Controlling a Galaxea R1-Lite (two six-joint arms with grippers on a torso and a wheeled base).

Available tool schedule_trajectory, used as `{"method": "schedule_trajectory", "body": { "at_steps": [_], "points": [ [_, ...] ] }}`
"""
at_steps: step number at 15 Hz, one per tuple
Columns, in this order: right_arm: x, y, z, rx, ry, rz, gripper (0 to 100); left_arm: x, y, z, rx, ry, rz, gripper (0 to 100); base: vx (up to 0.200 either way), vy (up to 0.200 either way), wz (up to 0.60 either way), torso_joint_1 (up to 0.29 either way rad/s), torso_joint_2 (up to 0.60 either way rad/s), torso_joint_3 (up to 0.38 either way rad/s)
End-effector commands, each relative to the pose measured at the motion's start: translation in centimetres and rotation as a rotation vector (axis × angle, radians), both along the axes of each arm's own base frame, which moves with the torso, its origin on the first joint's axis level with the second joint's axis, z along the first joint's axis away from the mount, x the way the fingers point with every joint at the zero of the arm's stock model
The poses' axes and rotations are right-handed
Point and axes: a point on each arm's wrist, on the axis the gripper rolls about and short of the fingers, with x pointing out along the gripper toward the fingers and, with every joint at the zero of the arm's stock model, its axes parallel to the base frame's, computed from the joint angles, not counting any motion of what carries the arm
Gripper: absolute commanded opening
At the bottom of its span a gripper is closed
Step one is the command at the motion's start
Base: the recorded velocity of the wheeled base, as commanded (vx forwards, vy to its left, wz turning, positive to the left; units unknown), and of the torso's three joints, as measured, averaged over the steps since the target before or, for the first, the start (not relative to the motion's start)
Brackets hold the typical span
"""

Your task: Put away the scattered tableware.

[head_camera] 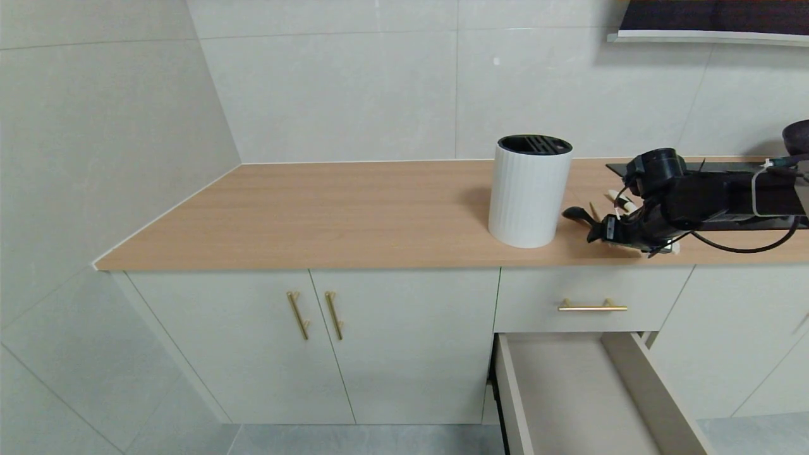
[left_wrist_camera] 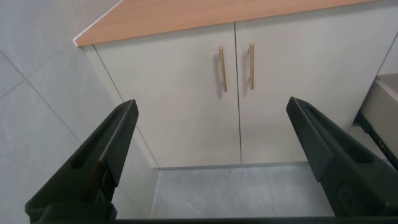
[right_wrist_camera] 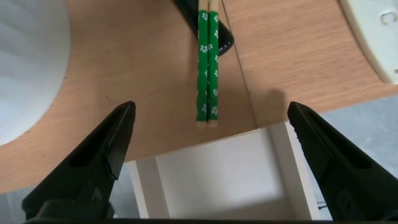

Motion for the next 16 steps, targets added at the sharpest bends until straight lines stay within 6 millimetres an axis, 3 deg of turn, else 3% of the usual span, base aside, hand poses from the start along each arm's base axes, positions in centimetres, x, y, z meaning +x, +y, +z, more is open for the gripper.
{"method": "schedule_trajectory", "body": {
  "at_steps": [1, 3, 4, 13, 16],
  "points": [
    [0.2, 0.0, -0.2, 0.001, -0.001, -0.002, 100, 0.0, 0.0, 0.0, 0.0, 0.002, 0.001, 100, 0.0, 0.0, 0.0, 0.0, 0.0, 0.0],
    [0.3, 0.0, -0.2, 0.008, -0.002, -0.008, 100, 0.0, 0.0, 0.0, 0.0, -0.001, 0.001, 100, 0.0, 0.0, 0.0, 0.0, 0.0, 0.0],
    [0.3, -0.1, -0.2, 0.009, -0.002, -0.011, 0, 0.0, 0.0, 0.0, 0.0, 0.002, 0.001, 100, 0.0, 0.0, 0.0, 0.0, 0.0, 0.0],
    [0.5, -0.6, -0.1, 0.01, -0.011, -0.023, 0, 0.0, 0.0, 0.0, 0.0, 0.0, 0.001, 100, 0.0, 0.0, 0.0, 0.0, 0.0, 0.0],
    [-0.8, -0.7, 2.2, 0.02, -0.051, -0.027, 0, 0.0, 0.0, 0.0, 0.0, 0.0, 0.001, 100, 0.0, 0.0, 0.0, 0.0, 0.0, 0.0]
  ]
}}
